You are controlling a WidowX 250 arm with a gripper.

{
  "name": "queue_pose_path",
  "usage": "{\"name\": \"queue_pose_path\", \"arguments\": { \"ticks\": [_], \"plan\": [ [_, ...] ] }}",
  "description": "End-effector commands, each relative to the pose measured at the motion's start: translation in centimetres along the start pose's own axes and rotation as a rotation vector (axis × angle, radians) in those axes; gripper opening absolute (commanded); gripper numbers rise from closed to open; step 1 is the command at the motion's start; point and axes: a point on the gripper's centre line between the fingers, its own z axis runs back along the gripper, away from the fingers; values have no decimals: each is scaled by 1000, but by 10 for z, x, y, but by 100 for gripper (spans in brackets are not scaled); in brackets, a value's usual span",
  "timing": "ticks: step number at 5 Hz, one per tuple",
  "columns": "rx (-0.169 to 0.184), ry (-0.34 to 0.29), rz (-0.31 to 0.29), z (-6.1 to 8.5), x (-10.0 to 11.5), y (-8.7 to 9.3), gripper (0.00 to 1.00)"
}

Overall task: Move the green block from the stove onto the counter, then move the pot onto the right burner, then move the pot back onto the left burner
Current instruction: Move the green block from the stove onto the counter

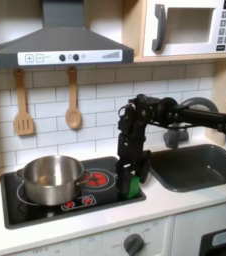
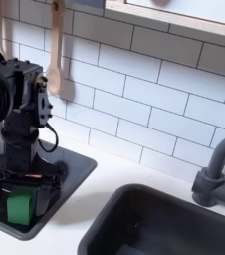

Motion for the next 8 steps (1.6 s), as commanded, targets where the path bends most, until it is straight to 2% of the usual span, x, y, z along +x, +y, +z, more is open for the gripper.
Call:
{"name": "queue_pose_path", "arguments": {
  "ticks": [1, 5, 8],
  "plan": [
    [-1, 6, -4, -1, 1, 2, 0],
    [-2, 7, -39, -1, 3, -3, 0],
    [-34, 2, -52, 1, 11, -21, 0]
  ]
}}
